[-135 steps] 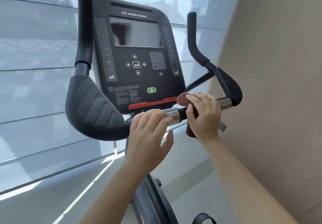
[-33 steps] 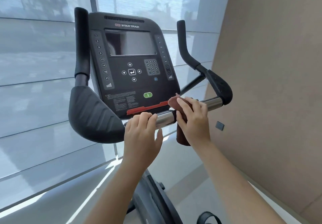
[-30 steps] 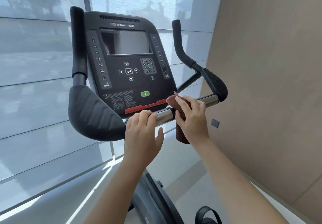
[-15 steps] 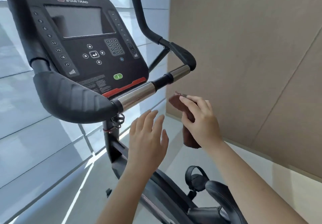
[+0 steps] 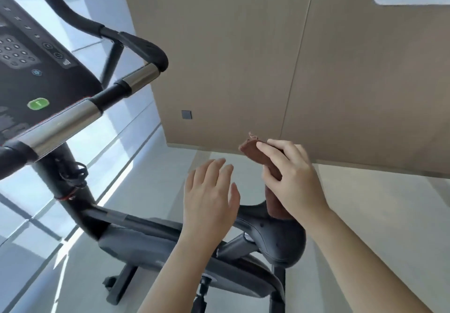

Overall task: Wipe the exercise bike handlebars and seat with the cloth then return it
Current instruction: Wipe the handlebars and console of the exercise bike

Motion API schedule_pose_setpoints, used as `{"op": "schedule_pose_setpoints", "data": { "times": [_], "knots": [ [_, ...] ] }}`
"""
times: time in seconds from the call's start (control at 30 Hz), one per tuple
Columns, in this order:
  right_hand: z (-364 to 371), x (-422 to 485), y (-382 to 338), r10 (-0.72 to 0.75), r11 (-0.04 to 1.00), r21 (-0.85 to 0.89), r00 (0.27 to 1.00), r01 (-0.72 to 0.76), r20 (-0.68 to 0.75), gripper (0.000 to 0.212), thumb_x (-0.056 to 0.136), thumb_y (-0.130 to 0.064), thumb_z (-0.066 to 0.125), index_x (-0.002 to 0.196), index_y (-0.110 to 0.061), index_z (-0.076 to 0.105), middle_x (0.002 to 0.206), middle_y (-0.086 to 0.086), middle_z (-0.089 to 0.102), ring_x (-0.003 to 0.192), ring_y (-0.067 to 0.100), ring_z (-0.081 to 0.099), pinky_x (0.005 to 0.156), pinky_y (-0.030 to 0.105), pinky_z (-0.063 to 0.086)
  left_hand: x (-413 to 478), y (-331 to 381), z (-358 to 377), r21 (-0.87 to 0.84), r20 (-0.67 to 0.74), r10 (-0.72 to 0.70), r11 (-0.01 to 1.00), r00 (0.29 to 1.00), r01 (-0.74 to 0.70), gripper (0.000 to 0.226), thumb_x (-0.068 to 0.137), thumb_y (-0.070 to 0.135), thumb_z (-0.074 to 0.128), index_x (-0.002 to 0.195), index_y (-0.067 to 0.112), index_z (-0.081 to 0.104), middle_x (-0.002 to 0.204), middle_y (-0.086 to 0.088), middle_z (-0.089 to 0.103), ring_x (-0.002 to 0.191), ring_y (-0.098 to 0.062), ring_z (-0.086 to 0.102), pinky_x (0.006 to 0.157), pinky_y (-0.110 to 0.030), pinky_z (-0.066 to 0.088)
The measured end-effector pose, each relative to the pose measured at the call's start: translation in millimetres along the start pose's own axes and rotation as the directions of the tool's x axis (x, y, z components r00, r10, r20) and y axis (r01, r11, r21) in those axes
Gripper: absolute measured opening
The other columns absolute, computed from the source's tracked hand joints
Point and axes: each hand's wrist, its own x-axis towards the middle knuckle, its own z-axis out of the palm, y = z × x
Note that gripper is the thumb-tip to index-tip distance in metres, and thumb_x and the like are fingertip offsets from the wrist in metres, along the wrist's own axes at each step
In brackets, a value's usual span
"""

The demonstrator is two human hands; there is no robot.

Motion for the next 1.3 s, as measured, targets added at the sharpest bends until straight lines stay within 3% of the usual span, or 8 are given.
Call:
{"op": "schedule_pose_setpoints", "data": {
  "times": [0.33,0.7,1.03,1.3],
  "knots": [
    [-99.0,-45.3,142.9,0.188,0.970,-0.152,0.981,-0.192,-0.035,0.043,0.073,-0.001,0.069,0.114,-0.013,0.063,0.108,0.006,0.063,0.094,0.030,0.057,0.076,0.037,0.053,35.0,159.0,82.3,-0.210,0.101,0.073,0.976,0.992,-0.051,0.030,0.073,0.010,0.071,0.102,0.005,0.066,0.110,-0.010,0.065,0.103,-0.030,0.059,0.088,-0.042,0.044],
    [-188.1,-33.2,328.6,0.153,0.975,-0.157,0.987,-0.159,-0.046,0.046,0.069,0.002,0.069,0.113,-0.013,0.064,0.107,0.005,0.064,0.093,0.029,0.058,0.069,0.037,0.054,115.7,333.2,181.2,-0.264,0.001,0.087,0.961,0.996,-0.084,0.029,0.077,0.014,0.058,0.105,0.009,0.065,0.108,-0.007,0.065,0.108,-0.029,0.056,0.094,-0.033,0.031],
    [-156.6,26.0,396.7,0.071,0.997,-0.021,0.997,-0.070,0.016,0.046,0.073,-0.001,0.068,0.116,-0.015,0.062,0.110,0.003,0.062,0.098,0.024,0.055,0.074,0.034,0.053,175.3,336.2,230.1,-0.130,-0.036,-0.032,0.991,0.999,0.028,0.031,0.070,0.004,0.072,0.100,0.005,0.065,0.102,-0.010,0.066,0.105,-0.032,0.058,0.092,-0.034,0.031],
    [-62.1,118.2,423.0,-0.035,0.994,0.104,0.998,0.030,0.050,0.044,0.074,-0.003,0.069,0.115,-0.015,0.062,0.109,0.003,0.062,0.096,0.022,0.053,0.080,0.027,0.047,234.8,259.0,273.5,0.007,-0.087,-0.161,0.987,0.983,0.162,0.030,0.068,0.005,0.073,0.097,0.005,0.065,0.103,-0.009,0.066,0.105,-0.031,0.058,0.091,-0.035,0.032]
  ]
}}
